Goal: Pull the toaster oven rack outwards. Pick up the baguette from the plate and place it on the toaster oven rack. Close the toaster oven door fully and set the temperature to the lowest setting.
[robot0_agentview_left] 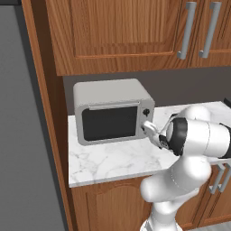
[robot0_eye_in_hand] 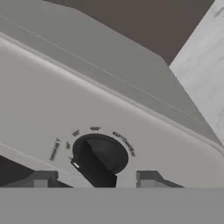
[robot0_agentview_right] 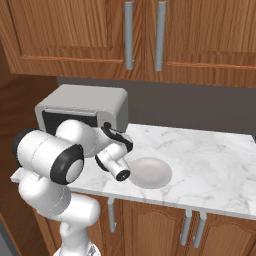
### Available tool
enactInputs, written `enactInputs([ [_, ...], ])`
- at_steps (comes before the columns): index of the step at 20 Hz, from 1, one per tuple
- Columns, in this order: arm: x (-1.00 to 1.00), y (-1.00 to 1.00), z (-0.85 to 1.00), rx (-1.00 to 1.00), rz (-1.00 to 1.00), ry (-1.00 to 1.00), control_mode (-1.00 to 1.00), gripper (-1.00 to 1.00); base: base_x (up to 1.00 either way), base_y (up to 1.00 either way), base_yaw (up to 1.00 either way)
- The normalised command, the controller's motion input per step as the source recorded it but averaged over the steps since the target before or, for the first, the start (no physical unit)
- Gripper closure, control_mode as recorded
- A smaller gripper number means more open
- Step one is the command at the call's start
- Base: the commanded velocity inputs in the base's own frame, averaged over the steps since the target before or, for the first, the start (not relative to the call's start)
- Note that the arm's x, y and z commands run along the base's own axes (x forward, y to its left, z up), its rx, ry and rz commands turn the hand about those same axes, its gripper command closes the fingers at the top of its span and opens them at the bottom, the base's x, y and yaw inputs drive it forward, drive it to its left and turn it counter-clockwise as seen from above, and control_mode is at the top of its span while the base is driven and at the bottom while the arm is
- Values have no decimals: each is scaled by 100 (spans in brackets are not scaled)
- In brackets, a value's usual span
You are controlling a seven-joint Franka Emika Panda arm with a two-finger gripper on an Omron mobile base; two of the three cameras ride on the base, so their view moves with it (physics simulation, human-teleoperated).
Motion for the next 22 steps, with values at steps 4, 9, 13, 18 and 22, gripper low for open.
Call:
enactInputs([
  [4, 29, 12, 74, 0, -19, 22, -100, -100, 0, 0, 0],
  [9, 33, 1, 57, -2, -23, 27, -100, -100, 0, 0, 0],
  [13, 33, 2, 24, -9, -23, 23, -100, 100, 0, 0, 0],
  [18, 42, 0, 1, -14, -19, 13, -100, 100, 0, 0, 0],
  [22, 31, -2, 0, -23, -14, 0, -100, 100, 0, 0, 0],
])
